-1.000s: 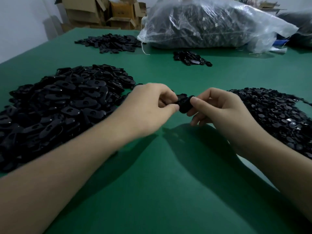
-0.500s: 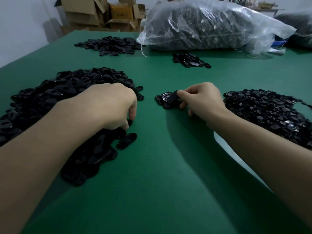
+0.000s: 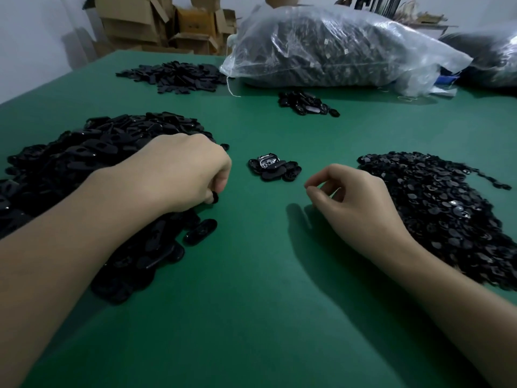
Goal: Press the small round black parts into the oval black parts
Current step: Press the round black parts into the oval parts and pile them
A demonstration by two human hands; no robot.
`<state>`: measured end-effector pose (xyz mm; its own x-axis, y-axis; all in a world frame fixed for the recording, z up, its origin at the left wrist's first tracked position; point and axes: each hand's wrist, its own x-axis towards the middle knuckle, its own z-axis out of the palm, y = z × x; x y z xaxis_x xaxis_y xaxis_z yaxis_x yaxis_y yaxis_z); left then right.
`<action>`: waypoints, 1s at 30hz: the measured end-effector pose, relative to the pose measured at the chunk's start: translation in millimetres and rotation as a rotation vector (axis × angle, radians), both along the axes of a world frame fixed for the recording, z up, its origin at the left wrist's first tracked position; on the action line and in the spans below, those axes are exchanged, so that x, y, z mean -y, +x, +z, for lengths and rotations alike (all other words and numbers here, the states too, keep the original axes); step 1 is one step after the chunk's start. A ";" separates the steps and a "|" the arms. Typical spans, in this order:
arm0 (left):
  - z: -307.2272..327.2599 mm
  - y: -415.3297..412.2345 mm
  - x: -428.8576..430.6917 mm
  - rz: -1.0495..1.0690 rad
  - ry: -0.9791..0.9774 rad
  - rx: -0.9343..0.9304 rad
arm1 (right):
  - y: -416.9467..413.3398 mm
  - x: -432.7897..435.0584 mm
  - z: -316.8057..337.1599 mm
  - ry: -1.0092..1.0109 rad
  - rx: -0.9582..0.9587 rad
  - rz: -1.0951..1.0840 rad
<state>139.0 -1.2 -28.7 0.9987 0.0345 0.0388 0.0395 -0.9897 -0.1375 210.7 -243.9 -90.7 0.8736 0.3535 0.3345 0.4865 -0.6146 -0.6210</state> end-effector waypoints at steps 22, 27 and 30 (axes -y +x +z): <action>-51.8 -0.1 63.6 0.015 -1.553 0.270 | 2.5 -0.8 -3.3 0.693 -0.446 0.382; -58.5 -3.9 68.4 0.020 -1.504 0.248 | 2.8 -1.4 -5.1 0.688 -0.434 0.328; -63.3 -4.4 68.2 0.009 -1.501 0.239 | 1.2 -1.7 -1.9 0.663 -0.439 0.319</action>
<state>134.6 -69.4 -92.0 0.9738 0.1935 0.1192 -0.0792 -0.2027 0.9760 211.9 -242.2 -92.6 0.8643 0.4554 0.2138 0.2057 0.0678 -0.9763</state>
